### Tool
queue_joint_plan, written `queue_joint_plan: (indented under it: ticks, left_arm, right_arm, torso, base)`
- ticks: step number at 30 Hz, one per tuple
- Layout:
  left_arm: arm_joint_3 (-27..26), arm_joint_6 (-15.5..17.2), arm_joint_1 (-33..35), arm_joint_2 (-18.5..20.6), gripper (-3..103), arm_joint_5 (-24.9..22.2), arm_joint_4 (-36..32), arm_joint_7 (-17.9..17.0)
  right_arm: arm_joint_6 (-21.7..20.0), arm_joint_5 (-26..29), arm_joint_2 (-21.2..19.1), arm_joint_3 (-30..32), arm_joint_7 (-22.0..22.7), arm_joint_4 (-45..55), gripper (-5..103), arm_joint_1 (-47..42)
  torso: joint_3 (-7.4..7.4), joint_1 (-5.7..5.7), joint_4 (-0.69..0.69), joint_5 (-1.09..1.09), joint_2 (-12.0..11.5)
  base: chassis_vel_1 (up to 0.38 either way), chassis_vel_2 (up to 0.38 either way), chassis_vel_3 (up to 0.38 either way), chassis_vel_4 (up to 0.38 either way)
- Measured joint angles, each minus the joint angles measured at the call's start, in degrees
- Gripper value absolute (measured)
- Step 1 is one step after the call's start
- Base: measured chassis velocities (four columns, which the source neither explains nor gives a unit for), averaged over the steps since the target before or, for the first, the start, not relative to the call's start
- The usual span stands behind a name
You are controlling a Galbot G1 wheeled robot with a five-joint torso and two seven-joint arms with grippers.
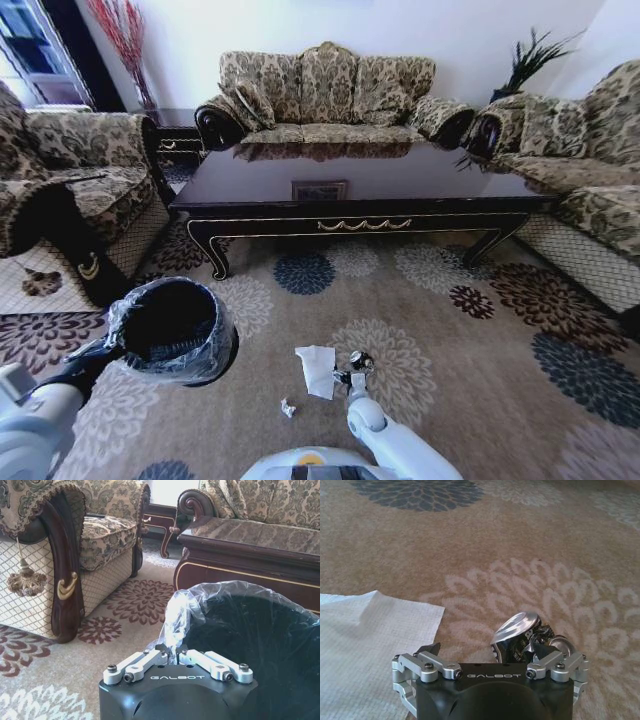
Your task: Move to the front of the table and pick up the trash from the floor, then place it into the trash bin.
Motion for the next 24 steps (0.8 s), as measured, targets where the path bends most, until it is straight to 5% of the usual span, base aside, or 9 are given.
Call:
queue_joint_plan:
  ticks: [15,24]
  left_arm:
    - [0.3,0.0,-0.1,0.0,5,0.2,0.0,0.0]
    - [0.1,0.0,0.0,0.1,5,0.2,0.0,0.0]
  right_arm:
    - [0.9,3.8,1.5,1.2,0.8,-1.3,100,1.2]
    - [0.1,4.0,1.5,1.8,1.9,-2.1,72,1.1]
  torso:
    - [0.00,0.00,0.00,0.00,0.0]
    - [0.00,-0.01,0.00,-0.01,0.0]
  base:
    - [0.000,0.000,0.000,0.000]
    - [0.000,0.000,0.000,0.000]
